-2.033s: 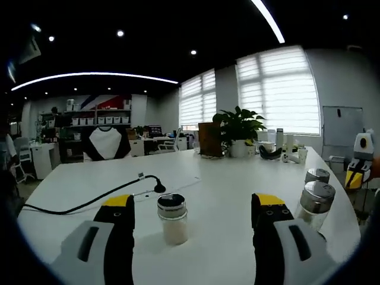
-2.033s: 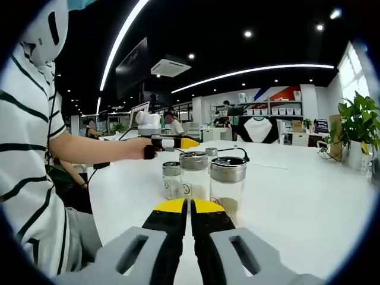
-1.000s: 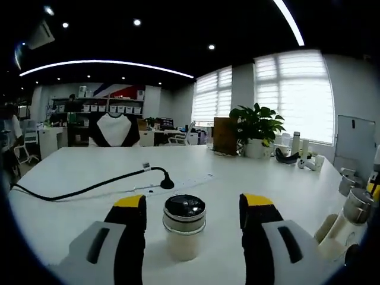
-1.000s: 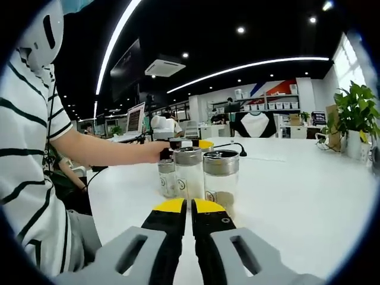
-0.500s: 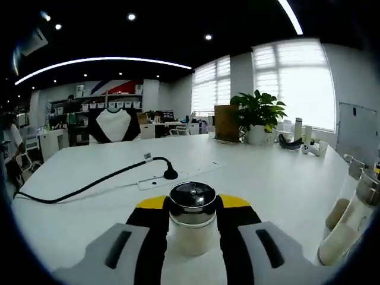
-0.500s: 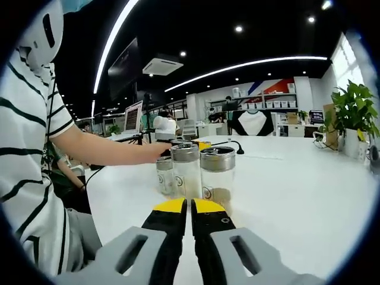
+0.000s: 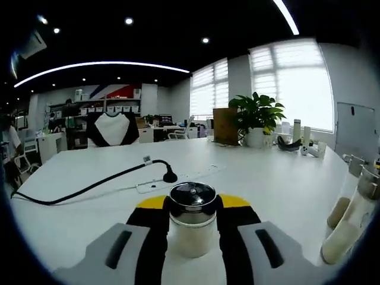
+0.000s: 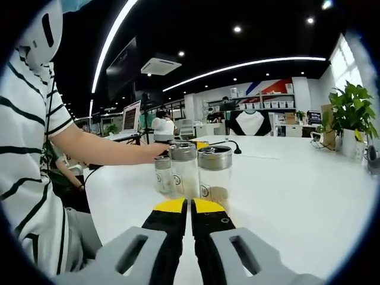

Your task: Rotate the seasoning bottle until the label or dispensing opening points toward the visible target arrow and the bottle remains upright within the marked orientation range

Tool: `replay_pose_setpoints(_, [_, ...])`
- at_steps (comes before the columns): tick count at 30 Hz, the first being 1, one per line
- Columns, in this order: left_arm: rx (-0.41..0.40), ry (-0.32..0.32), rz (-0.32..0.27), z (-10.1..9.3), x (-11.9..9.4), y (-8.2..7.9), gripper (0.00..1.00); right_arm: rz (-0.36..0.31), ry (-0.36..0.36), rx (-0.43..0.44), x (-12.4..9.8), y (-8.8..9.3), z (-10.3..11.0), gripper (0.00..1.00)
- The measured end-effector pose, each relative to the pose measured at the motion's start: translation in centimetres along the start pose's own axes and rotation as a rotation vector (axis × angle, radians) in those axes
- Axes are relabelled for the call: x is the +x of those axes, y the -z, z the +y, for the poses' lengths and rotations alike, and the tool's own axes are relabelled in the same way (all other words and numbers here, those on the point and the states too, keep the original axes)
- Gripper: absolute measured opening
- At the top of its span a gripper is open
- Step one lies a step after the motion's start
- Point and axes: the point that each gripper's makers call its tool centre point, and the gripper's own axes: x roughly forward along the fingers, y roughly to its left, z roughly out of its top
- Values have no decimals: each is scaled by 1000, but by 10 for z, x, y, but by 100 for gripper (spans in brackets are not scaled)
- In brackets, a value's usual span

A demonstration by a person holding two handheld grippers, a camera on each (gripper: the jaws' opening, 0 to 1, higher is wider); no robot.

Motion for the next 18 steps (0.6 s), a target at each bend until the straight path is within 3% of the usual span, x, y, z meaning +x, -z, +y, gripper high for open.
replay_pose_setpoints(4, [6,15,-12,-1,-1,-1,32,-2,5,-4,-2,-1,0,0])
replay_pose_setpoints(11, [-74,-41,32,8,-8,-3,32,-4,17,-16,-7,-5,-3,0])
replay_pose_setpoints(18, [-64,-23,-10,6,-33,-35,32,-6,14,-28,-7,-7,1,0])
